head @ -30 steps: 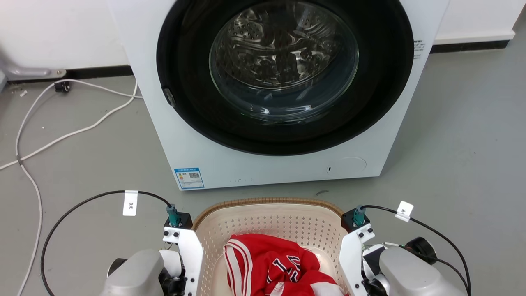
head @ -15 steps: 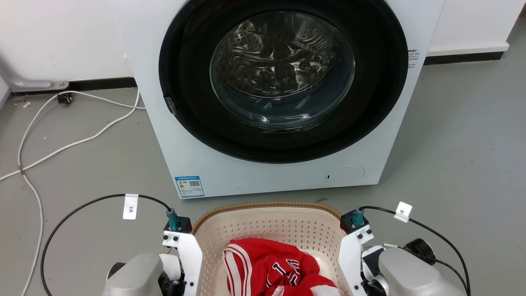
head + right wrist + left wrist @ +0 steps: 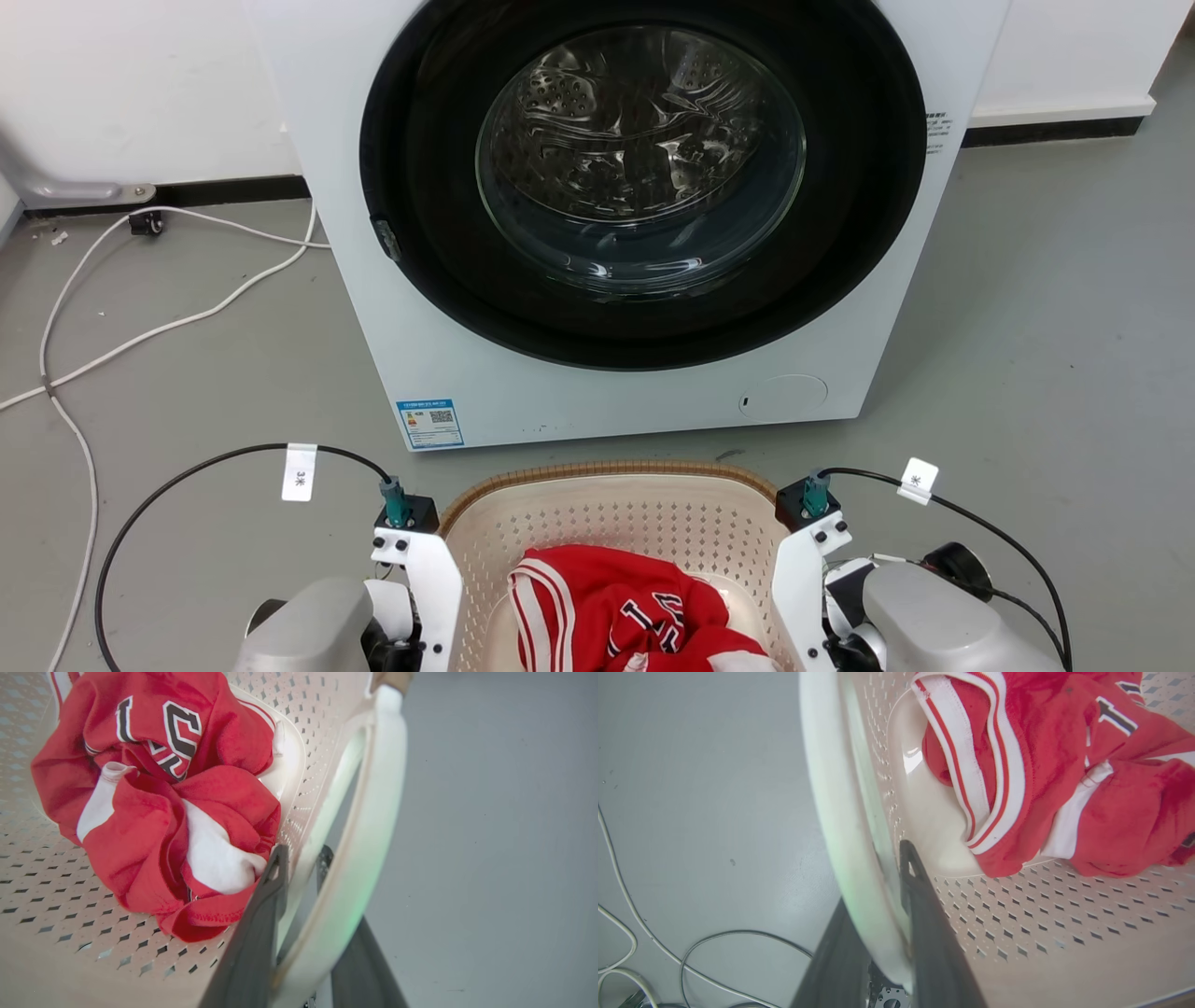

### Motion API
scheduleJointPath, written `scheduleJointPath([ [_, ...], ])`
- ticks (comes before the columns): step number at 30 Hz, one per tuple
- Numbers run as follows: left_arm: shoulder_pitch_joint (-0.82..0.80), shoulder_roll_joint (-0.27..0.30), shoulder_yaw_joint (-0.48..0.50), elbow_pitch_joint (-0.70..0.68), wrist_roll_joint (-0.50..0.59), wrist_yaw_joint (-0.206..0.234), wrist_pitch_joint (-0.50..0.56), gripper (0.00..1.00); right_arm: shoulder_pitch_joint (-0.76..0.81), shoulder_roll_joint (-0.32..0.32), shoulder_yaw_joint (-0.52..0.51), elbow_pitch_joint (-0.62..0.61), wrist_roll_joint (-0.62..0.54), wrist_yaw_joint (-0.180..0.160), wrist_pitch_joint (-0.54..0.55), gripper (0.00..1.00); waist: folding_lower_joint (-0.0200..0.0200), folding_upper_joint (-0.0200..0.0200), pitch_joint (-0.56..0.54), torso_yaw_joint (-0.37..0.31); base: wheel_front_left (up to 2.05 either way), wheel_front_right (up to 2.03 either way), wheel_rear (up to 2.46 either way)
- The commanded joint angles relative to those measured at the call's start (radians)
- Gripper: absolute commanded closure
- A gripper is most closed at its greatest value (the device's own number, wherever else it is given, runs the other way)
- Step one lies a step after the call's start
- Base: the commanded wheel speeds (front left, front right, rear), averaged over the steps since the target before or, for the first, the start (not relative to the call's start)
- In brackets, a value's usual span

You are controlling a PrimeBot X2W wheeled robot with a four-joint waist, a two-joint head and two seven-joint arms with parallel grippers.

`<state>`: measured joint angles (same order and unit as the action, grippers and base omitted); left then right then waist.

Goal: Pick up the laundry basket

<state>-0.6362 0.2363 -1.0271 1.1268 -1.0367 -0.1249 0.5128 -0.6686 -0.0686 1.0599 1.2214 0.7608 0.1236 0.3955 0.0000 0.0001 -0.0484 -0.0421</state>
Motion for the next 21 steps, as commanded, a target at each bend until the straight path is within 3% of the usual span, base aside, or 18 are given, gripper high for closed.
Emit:
scheduleJointPath([
  [1, -0.022, -0.009, -0.009, -0.01, -0.004, -0.008, -0.007, 1.0, -0.012, 0.012, 0.015, -0.01, 0.007, 0.013, -0.006, 1.0, 0.0, -0.0001, -0.001, 0.0, 0.0, 0.0, 0.0],
  [21, -0.034, -0.001, -0.068, -0.005, -0.061, -0.008, -0.014, 1.0, -0.022, 0.007, 0.099, -0.004, 0.096, 0.013, -0.008, 1.0, 0.0, -0.0001, 0.001, 0.001, 0.0, 0.0, 0.0],
])
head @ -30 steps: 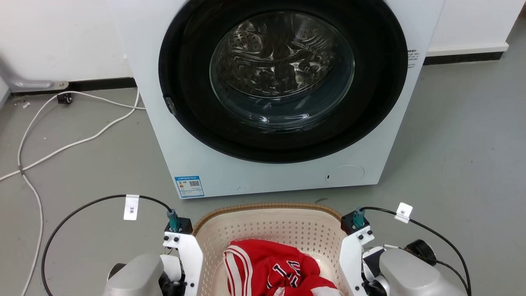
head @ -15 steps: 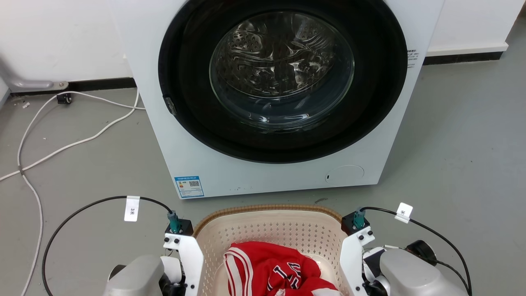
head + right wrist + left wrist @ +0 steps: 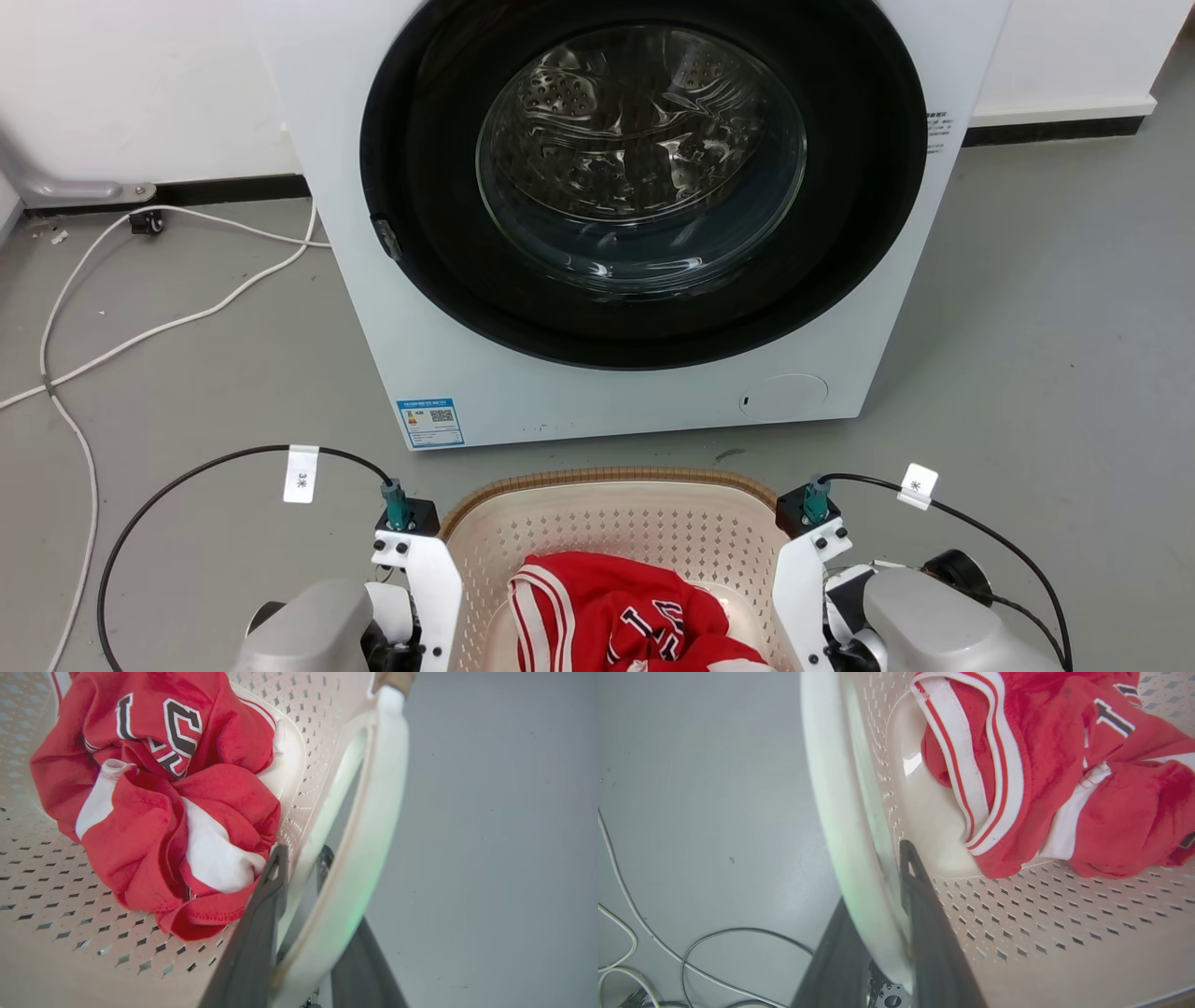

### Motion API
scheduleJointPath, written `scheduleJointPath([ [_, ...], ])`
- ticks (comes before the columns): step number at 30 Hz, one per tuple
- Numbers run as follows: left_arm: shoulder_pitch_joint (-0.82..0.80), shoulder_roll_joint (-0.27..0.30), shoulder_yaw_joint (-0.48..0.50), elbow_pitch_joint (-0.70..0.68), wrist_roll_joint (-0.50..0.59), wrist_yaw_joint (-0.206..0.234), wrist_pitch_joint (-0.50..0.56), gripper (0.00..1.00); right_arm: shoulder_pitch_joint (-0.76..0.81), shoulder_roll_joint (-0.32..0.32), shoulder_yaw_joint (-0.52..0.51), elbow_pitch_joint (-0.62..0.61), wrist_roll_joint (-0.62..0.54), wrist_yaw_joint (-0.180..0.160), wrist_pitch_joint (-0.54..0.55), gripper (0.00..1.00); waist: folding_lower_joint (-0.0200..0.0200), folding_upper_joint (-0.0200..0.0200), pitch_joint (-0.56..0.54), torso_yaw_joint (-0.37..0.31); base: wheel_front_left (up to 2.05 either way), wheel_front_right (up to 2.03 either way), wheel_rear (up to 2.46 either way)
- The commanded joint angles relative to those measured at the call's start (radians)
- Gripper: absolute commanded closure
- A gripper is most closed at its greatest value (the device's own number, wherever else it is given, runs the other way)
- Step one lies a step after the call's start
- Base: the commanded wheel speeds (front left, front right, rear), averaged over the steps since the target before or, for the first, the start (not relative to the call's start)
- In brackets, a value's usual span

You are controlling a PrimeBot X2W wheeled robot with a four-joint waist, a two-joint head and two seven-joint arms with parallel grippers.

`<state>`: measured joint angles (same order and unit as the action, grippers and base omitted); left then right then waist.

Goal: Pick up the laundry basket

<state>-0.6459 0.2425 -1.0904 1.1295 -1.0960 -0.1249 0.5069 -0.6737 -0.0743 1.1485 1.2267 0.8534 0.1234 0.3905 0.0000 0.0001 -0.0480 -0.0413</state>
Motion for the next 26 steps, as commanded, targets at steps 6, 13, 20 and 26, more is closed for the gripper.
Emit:
scheduleJointPath([
  [6, -0.026, -0.006, -0.021, -0.007, -0.018, -0.008, -0.008, 1.0, -0.019, 0.012, 0.031, -0.006, 0.025, 0.013, -0.004, 1.0, 0.0, -0.0001, 0.0, 0.0, 0.0, 0.0, 0.0],
  [13, -0.03, -0.004, -0.037, -0.006, -0.034, -0.008, -0.014, 1.0, -0.02, 0.012, 0.054, -0.004, 0.048, 0.013, -0.009, 1.0, 0.0, -0.0001, 0.0, 0.0, 0.0, 0.0, 0.0],
  [20, -0.031, -0.002, -0.054, -0.004, -0.05, -0.008, -0.016, 1.0, -0.023, 0.015, 0.072, -0.001, 0.066, 0.013, -0.01, 1.0, 0.0, -0.0001, -0.002, -0.003, 0.0, 0.0, 0.0],
  [26, -0.034, -0.003, -0.067, -0.004, -0.063, -0.008, -0.018, 1.0, -0.023, 0.016, 0.085, 0.002, 0.078, 0.013, -0.013, 1.0, 0.0, -0.0001, -0.003, -0.004, 0.0, 0.0, 0.0],
])
